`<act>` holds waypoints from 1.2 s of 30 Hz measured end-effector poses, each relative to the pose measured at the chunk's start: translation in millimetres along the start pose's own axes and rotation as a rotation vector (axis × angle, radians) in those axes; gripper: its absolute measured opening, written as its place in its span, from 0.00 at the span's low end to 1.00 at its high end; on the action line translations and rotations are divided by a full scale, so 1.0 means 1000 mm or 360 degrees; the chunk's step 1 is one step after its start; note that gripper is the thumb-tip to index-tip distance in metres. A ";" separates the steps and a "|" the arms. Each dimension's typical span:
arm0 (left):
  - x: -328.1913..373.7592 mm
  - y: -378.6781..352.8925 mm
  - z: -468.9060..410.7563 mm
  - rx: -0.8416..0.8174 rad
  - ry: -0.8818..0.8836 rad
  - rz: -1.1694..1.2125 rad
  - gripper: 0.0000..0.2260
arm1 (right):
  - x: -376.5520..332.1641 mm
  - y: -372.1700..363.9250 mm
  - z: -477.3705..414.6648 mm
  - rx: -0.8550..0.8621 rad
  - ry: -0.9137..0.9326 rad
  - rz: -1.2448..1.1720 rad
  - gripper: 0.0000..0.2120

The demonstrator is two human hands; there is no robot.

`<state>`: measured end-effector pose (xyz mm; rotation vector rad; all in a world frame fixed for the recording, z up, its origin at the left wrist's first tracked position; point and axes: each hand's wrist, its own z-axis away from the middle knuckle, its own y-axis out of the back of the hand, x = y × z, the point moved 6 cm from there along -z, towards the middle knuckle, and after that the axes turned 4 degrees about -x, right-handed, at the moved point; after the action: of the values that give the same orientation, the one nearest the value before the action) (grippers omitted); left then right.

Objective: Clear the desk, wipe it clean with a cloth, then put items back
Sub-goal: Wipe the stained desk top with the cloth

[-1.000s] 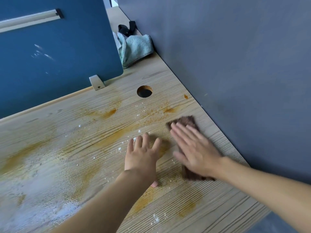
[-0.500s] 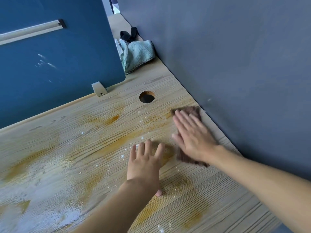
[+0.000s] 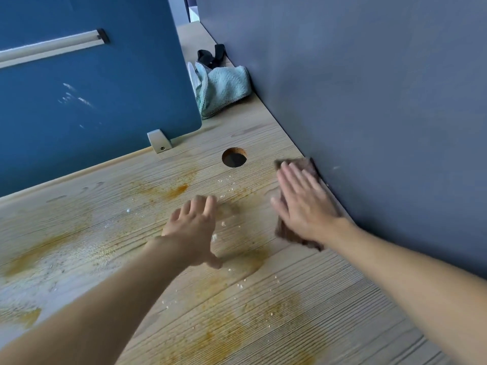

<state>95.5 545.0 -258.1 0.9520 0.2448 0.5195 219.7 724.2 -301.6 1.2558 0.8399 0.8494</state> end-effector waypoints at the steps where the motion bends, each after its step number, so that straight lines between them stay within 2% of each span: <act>1: -0.002 -0.002 -0.002 0.0015 -0.0001 -0.0009 0.60 | -0.015 -0.002 0.019 -0.0011 0.0164 0.0019 0.33; 4: -0.001 -0.004 -0.009 0.0080 0.0012 -0.0111 0.58 | -0.035 -0.007 0.054 -0.0109 0.0585 0.0067 0.32; 6: 0.000 -0.002 -0.011 0.0089 0.0027 -0.0188 0.58 | -0.026 -0.004 0.041 -0.0127 0.0632 0.0087 0.31; 8: -0.001 0.000 -0.012 0.0081 0.0048 -0.0244 0.57 | -0.010 0.000 0.007 -0.0095 0.0454 0.0079 0.32; 11: -0.003 0.000 -0.012 0.0099 0.0070 -0.0234 0.57 | 0.022 0.005 -0.050 -0.0054 -0.0034 0.0007 0.37; 13: -0.004 0.001 -0.011 0.0117 0.0089 -0.0232 0.58 | 0.025 0.004 -0.062 -0.0027 -0.0185 -0.0025 0.38; 15: -0.005 0.000 -0.010 0.0107 0.0099 -0.0203 0.58 | 0.008 0.003 -0.045 -0.0044 -0.0072 -0.0008 0.37; 19: -0.004 0.003 -0.010 0.0120 0.0079 -0.0187 0.58 | -0.036 -0.004 0.021 -0.0117 0.0478 0.0072 0.33; 21: -0.006 0.004 -0.009 0.0139 0.0071 -0.0179 0.56 | -0.032 -0.003 0.019 -0.0181 0.0568 0.0086 0.32; 23: -0.008 0.002 -0.009 0.0152 0.0061 -0.0182 0.57 | -0.017 0.001 -0.009 -0.0149 0.0448 0.0105 0.32; 27: -0.011 0.000 -0.011 0.0167 0.0061 -0.0159 0.60 | 0.023 0.010 -0.082 -0.0026 -0.0200 0.0023 0.34; 29: -0.012 0.000 -0.011 0.0186 0.0066 -0.0148 0.59 | 0.018 0.007 -0.088 -0.0064 -0.0262 0.0019 0.34; 34: -0.011 0.000 -0.010 0.0187 0.0081 -0.0137 0.57 | -0.034 -0.003 -0.030 -0.0158 0.0407 0.0144 0.33; 36: -0.011 -0.001 -0.011 0.0137 0.0079 -0.0129 0.60 | -0.026 0.004 -0.044 -0.0171 0.0496 0.0129 0.33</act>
<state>82.0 546.7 -265.5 1.0092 0.3511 0.4613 169.0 720.8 -301.5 1.0842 0.9807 1.1605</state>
